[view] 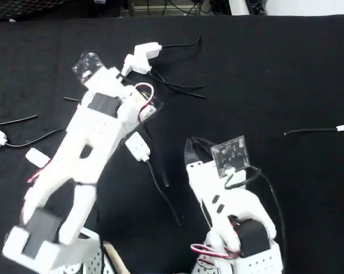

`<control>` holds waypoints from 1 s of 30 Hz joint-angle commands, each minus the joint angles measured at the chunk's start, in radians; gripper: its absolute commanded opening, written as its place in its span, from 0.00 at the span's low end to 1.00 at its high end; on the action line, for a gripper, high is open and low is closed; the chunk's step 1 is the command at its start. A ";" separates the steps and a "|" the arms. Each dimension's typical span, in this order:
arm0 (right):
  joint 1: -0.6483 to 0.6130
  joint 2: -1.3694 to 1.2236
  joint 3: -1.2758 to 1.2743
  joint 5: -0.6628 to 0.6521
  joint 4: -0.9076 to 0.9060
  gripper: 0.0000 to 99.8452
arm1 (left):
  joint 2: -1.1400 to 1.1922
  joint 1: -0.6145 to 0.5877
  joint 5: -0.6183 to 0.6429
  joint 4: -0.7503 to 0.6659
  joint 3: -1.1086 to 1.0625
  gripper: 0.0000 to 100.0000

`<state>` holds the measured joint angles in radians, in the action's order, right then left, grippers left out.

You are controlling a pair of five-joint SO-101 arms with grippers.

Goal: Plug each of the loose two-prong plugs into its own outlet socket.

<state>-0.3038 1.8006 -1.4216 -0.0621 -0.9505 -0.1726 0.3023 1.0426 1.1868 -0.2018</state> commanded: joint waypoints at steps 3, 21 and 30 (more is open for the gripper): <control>0.018 0.096 -0.019 0.017 0.043 0.01 | 0.290 -0.019 0.015 0.371 0.418 0.03; 0.015 0.096 -0.048 0.017 0.061 0.01 | 0.569 0.022 0.032 0.574 0.699 0.03; 0.020 0.096 -0.117 0.017 0.138 0.01 | 0.566 0.024 0.037 0.572 0.615 0.03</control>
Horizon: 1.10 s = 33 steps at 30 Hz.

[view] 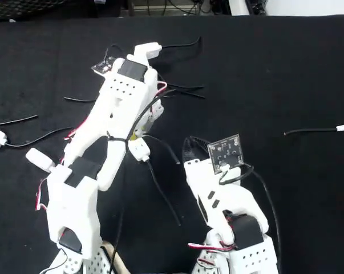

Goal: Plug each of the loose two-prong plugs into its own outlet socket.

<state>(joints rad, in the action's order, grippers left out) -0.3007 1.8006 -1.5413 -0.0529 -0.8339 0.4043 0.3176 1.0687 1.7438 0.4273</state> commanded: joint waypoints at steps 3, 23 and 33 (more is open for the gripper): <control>0.017 0.096 0.001 0.008 0.021 0.01 | -0.012 0.007 0.011 0.015 -0.018 0.03; 0.017 0.096 -0.033 0.006 0.068 0.01 | -0.015 -0.223 -0.781 0.015 0.056 0.03; 0.015 0.096 -0.051 0.000 0.084 0.01 | -0.006 -0.231 -1.511 0.015 0.056 0.03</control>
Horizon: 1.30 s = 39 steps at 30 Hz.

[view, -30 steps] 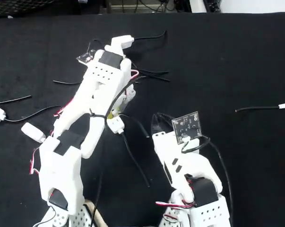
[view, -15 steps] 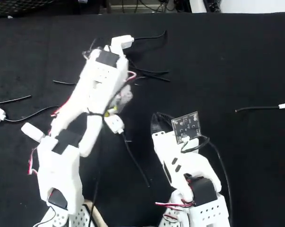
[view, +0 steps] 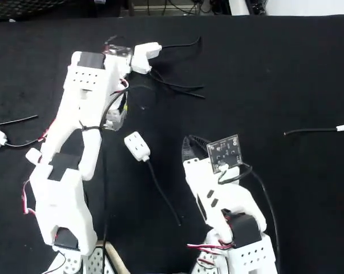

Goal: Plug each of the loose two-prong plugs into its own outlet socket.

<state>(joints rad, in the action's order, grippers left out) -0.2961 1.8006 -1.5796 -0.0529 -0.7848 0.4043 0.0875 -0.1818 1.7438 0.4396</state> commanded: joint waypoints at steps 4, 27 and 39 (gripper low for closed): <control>0.011 0.096 -0.038 0.000 0.075 0.01 | -0.014 0.010 -0.445 0.015 0.035 0.03; 0.008 0.094 -0.061 -0.020 0.077 0.01 | -0.198 0.027 -0.933 0.015 -0.341 0.03; 0.089 0.091 -0.016 0.032 0.095 0.01 | -0.557 0.338 -0.525 -0.258 -0.513 0.03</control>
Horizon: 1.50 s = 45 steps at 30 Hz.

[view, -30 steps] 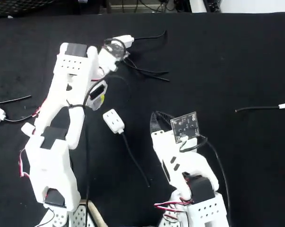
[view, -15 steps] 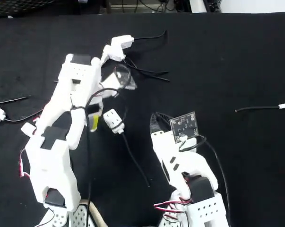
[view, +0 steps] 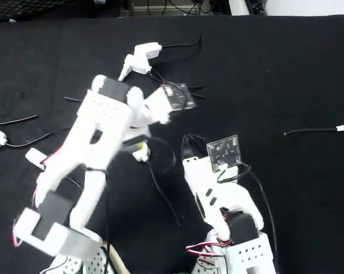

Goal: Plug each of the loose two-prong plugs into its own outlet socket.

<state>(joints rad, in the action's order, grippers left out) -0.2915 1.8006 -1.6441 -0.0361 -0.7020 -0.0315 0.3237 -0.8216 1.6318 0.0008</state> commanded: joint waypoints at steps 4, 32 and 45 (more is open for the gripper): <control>0.209 0.090 0.093 0.058 0.012 0.01 | -0.213 0.163 0.236 -0.359 -0.200 0.03; 0.189 0.084 0.085 0.046 -0.003 0.01 | -0.583 0.487 0.376 -0.423 -0.251 0.03; 0.135 0.087 0.059 0.043 -0.015 0.01 | -0.585 0.487 0.411 -0.413 -0.203 0.03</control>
<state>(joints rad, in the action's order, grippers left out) -0.1350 1.8006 -1.5873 0.0161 -0.7188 -0.5808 0.7979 -0.4212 1.2221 -0.2463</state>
